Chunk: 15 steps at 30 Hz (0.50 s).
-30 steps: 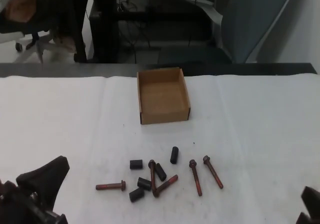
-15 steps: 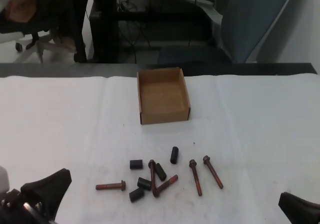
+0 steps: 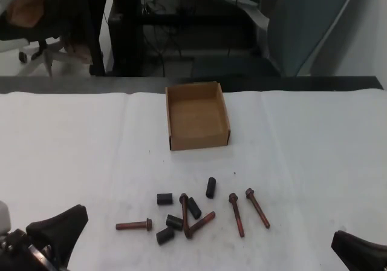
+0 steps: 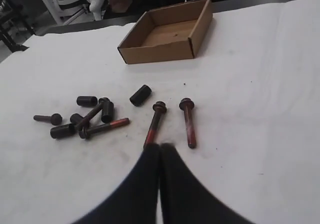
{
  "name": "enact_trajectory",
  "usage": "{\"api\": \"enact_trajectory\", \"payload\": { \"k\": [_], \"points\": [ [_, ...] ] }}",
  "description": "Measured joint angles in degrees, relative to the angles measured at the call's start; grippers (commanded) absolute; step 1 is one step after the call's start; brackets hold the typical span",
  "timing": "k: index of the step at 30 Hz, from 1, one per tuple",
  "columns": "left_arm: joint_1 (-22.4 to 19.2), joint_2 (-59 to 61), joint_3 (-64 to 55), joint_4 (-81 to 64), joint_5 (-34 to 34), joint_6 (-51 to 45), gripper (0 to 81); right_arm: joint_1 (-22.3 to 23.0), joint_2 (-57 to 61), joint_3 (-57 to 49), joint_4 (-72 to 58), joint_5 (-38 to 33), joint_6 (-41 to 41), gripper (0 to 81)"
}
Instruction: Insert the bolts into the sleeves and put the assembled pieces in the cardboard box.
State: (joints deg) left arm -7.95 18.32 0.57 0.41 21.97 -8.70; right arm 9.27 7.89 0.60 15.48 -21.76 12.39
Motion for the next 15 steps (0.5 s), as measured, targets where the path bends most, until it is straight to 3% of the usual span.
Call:
{"api": "enact_trajectory", "payload": {
  "k": [2, 4, 9, 10, 12, 15],
  "points": [
    [0.0, 0.0, 0.0, -0.4, 0.5, -0.6, 0.4, 0.0, 0.0, 0.0, -0.4, -0.4, 1.3, 0.6],
    [-0.4, 0.0, 0.0, -2.0, 1.8, -2.4, 6.3, 0.3, 0.0, 0.0, -1.4, -1.1, 3.1, 1.8],
    [-3.9, 0.3, -0.4, -4.7, 1.5, -2.9, 33.6, 3.3, 1.7, 0.0, -4.5, -2.0, 6.7, 33.6],
    [-5.0, 0.9, -1.1, -3.9, 0.5, -2.8, 39.2, 4.0, 2.6, 0.0, -4.7, -1.6, 7.6, 36.8],
    [-7.0, 3.0, -3.5, -2.2, -1.6, -1.4, 45.5, 5.2, 5.0, -1.0, -4.7, -0.1, 8.7, 35.1],
    [-9.3, 8.3, -8.6, 1.3, -4.5, 2.6, 46.1, 6.8, 11.6, -4.8, -3.6, 2.6, 8.0, 28.7]
  ]
}}
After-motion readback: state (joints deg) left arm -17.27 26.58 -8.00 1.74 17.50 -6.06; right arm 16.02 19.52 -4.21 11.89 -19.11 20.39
